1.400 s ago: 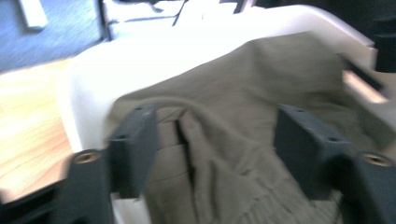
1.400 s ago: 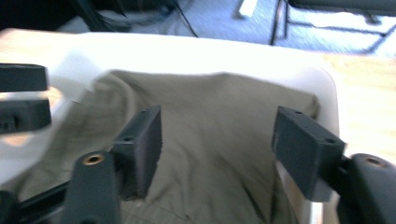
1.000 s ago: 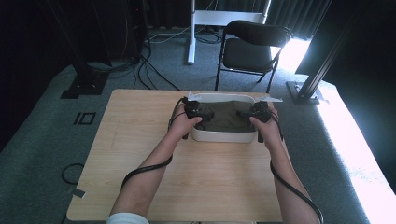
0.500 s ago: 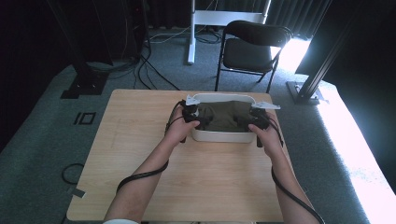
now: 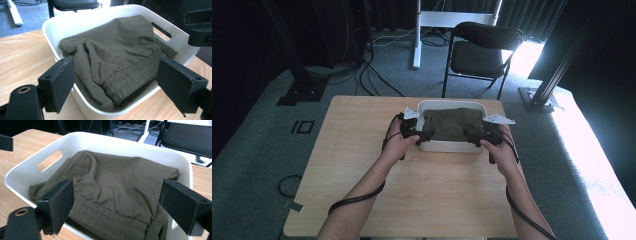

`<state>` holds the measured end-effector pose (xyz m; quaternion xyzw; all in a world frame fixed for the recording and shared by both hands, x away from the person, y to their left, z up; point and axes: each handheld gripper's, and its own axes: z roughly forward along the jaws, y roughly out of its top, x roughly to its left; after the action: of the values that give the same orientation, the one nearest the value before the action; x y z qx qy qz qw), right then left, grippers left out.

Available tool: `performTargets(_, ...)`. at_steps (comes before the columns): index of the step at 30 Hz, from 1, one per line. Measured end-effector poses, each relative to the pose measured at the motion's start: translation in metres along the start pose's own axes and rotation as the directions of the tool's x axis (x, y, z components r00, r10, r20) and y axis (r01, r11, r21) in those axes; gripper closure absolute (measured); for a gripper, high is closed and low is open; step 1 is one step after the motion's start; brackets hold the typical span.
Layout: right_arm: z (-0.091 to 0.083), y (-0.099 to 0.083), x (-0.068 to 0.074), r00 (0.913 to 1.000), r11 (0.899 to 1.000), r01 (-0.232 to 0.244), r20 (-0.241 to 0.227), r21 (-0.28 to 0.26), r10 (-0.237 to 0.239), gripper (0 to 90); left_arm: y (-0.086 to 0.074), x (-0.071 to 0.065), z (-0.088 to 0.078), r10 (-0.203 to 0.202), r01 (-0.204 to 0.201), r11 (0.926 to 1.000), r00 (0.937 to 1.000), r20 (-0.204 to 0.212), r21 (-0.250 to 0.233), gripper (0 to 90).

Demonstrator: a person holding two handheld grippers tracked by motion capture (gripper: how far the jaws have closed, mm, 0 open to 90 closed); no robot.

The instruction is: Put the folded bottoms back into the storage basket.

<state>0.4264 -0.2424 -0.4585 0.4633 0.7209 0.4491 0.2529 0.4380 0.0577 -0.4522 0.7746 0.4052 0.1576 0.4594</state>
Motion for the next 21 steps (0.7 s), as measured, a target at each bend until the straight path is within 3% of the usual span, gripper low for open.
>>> performTargets(4,-0.007,-0.004,0.001,0.9998,1.000,0.007,0.021,-0.001,-0.007,12.7,-0.005,-0.001,-0.005,0.009,-0.009,0.9999,1.0000,0.000,0.010,17.2)
performTargets(9,-0.017,-0.011,0.003,0.9991,0.999,0.041,0.011,0.004,-0.041,12.6,-0.016,-0.002,-0.010,0.014,-0.014,0.9996,0.9999,0.007,0.023,17.2)
performTargets(21,-0.041,-0.032,0.005,0.9999,1.000,0.003,0.017,-0.011,-0.003,12.6,-0.037,-0.005,-0.025,0.015,-0.015,0.9996,0.9998,0.011,0.024,17.2)
